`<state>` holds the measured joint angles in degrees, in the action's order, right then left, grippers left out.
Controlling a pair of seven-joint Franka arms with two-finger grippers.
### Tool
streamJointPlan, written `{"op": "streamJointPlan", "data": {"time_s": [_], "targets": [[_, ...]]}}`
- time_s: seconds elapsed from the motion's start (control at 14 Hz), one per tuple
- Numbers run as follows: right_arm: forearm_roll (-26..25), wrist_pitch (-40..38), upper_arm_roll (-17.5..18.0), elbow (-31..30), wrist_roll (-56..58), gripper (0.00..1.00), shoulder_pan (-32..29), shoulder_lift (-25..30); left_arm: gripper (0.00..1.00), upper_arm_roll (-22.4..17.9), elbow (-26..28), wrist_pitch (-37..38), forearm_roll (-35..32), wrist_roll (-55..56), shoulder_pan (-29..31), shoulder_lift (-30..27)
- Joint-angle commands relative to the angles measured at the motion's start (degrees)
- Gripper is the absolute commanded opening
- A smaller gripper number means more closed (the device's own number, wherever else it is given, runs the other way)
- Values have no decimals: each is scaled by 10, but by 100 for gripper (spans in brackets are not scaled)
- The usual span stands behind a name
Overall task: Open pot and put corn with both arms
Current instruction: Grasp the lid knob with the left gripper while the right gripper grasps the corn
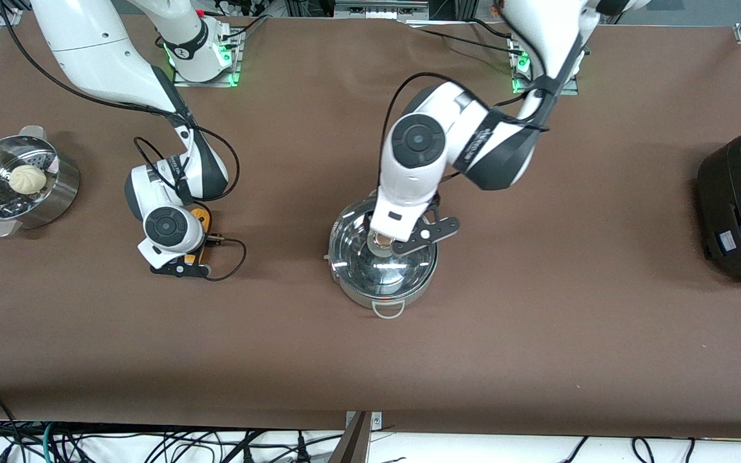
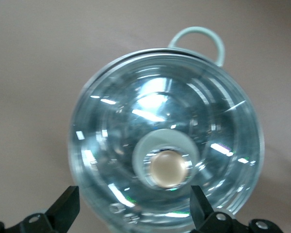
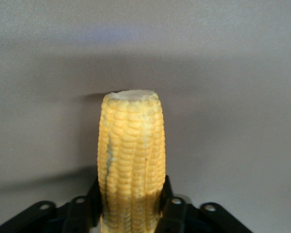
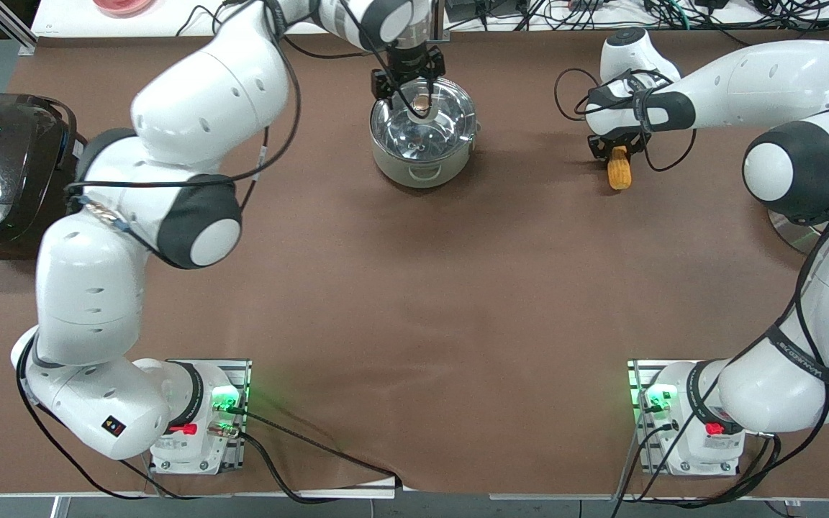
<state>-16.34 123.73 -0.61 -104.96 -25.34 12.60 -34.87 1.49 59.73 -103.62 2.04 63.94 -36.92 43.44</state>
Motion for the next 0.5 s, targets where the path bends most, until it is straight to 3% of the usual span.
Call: {"op": "streamJointPlan", "data": {"time_s": [0.0,0.21,0.43], "targets": [[-9,-26,-3,20,37,0,-4,21,100,-14,-56,-18,0,36,-17,40],[-7,-137,0,94,62,0,3,23,100,-17,-51,-28,-3,36,-18,52],[-4,-180,2,138,98,0,1,37,100,-15,-47,-29,-23,30,-17,52]]}}
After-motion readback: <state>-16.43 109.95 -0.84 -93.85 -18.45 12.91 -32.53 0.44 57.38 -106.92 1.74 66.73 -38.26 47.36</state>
